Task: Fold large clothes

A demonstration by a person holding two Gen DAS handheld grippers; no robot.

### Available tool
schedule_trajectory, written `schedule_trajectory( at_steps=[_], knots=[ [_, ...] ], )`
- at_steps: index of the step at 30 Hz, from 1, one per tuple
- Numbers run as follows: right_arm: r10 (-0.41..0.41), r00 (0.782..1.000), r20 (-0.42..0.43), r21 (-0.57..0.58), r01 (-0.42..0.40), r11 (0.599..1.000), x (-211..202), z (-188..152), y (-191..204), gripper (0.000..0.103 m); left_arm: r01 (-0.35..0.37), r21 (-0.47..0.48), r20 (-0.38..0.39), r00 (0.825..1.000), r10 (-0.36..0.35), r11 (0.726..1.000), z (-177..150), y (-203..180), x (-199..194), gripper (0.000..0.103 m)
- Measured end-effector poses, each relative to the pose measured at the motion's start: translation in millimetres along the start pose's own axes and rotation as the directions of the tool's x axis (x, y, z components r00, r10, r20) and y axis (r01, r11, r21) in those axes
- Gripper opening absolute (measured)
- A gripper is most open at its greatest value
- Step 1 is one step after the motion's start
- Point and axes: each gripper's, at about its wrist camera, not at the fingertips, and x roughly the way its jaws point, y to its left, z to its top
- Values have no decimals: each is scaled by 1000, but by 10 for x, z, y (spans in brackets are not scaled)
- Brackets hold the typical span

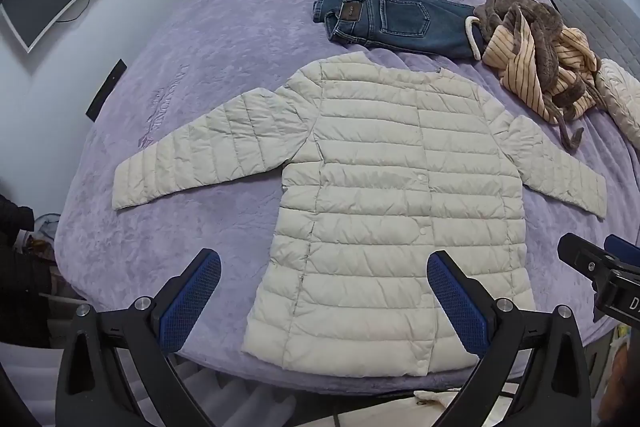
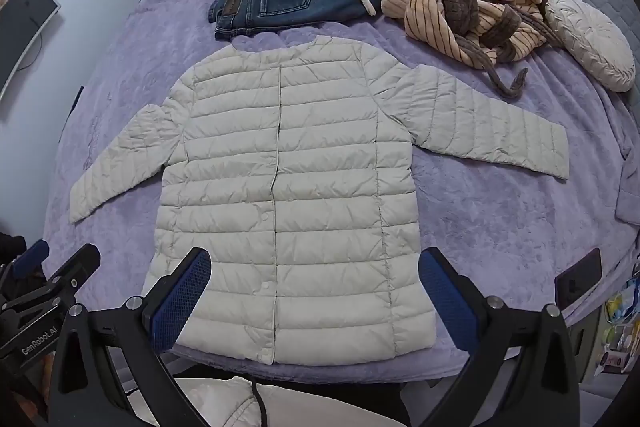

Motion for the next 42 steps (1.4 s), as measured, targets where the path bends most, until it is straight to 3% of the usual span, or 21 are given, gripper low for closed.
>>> schedule_trajectory(
  at_steps=[42],
  knots=[
    [6,1000,-25,17,-6,1000,149,79,-31,103,-15,-16,-27,1000,14,1000,114,38,146,103]
  ],
)
